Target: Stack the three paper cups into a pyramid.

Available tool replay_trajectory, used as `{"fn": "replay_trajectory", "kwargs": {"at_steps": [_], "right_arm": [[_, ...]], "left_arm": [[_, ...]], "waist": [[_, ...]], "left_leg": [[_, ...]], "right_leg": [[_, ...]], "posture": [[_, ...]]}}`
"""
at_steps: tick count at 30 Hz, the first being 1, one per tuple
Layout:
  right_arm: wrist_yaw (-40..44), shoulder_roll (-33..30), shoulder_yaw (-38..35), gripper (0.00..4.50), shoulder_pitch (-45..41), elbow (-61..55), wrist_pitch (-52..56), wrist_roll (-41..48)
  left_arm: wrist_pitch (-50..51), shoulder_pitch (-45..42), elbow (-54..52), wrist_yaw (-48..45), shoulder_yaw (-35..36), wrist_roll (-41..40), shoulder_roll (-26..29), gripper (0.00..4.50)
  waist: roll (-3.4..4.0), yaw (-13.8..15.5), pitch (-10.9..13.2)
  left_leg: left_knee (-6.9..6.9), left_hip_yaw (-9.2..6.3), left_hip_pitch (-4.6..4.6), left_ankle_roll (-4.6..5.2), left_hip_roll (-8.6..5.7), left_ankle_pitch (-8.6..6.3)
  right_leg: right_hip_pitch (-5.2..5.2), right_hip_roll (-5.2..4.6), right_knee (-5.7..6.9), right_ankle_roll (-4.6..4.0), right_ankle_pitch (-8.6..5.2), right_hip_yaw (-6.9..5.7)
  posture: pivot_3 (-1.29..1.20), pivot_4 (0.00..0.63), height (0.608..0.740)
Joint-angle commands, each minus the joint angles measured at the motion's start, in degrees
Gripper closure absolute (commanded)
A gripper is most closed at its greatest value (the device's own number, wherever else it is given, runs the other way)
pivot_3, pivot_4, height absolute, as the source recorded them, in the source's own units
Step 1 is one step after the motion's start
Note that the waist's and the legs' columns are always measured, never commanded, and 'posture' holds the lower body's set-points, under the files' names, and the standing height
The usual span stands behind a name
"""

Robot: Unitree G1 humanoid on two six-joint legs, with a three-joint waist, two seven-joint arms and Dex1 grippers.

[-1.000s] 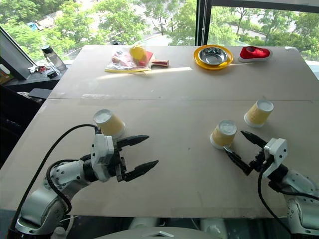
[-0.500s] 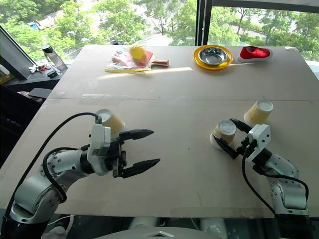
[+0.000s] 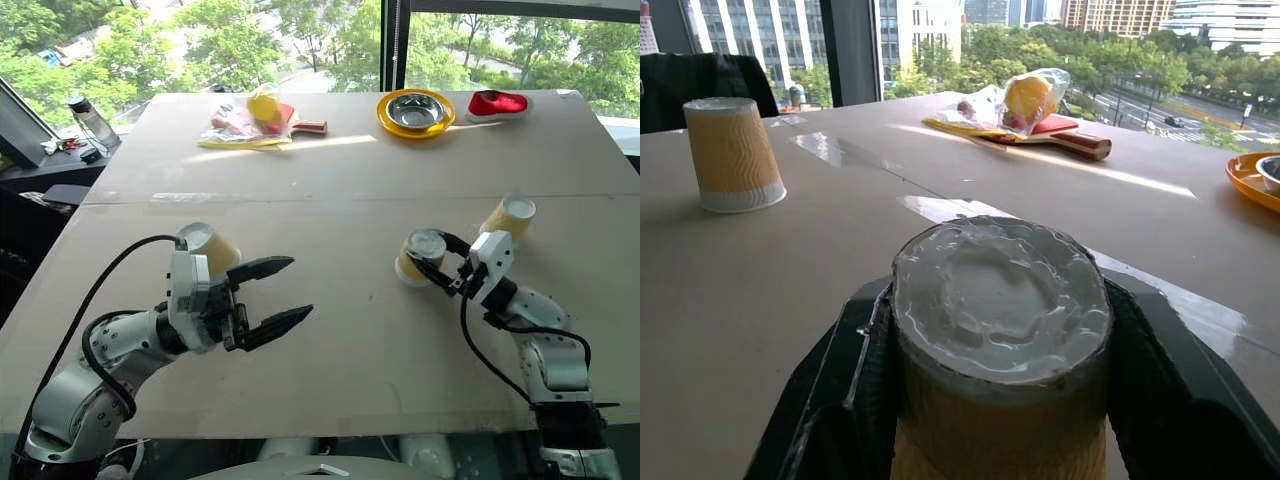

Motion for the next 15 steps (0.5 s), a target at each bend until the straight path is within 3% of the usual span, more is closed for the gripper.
{"fn": "replay_trajectory", "kwargs": {"at_steps": [1, 5, 10, 11, 15], "right_arm": [[-3.0, 2.3, 2.9, 2.52, -5.0, 2.3, 0.5, -3.3], [-6.8, 7.1, 7.1, 2.52, -16.2, 14.5, -2.5, -10.4], [-6.5, 9.6, 8.1, 2.52, -21.2, 19.9, -0.2, -11.3], [-6.0, 9.6, 8.1, 1.52, -21.3, 19.8, -0.1, -11.2], [-7.1, 9.2, 6.2, 0.1, -19.5, 15.7, 0.5, -10.1]], "left_arm": [[-2.0, 0.1, 0.1, 1.1, 1.6, 1.1, -0.8, 0.0], [-2.8, -0.2, 1.2, 3.2, 3.7, 2.3, -1.4, 0.0], [-3.3, 1.5, 0.8, 4.0, 4.1, 3.6, -1.6, 0.0], [-3.3, 1.7, 0.6, 4.0, 3.9, 4.1, -1.5, 0.0], [-2.2, 0.6, -0.5, 4.5, 2.5, 4.4, -1.5, 0.0]], "waist": [[-0.01, 0.2, 0.0], [-0.09, 0.3, 0.1], [-0.13, 0.4, 0.1], [-0.13, 0.4, 0.1], [-0.13, 0.3, 0.1]], "left_leg": [[0.0, -0.01, 0.02, -0.02, 0.0, 0.01], [0.0, -0.01, 0.08, -0.14, -0.01, 0.08], [-0.01, -0.01, -0.01, -0.18, -0.01, 0.1], [-0.01, -0.02, -0.1, -0.19, 0.0, 0.11], [-0.01, 0.01, -0.5, -0.48, 0.0, 0.28]], "right_leg": [[-0.01, 0.01, 0.04, 0.01, -0.01, -0.01], [-0.01, 0.02, 0.12, 0.02, -0.02, 0.01], [-0.12, 0.0, 0.13, 0.04, -0.03, 0.01], [-0.21, -0.02, 0.14, 0.05, -0.04, 0.01], [-0.63, -0.04, 0.27, 0.06, -0.04, 0.04]], "posture": [[0.0, 0.15, 0.74], [0.0, 0.15, 0.74], [0.0, 0.15, 0.74], [0.0, 0.15, 0.74], [0.0, 0.15, 0.74]]}}
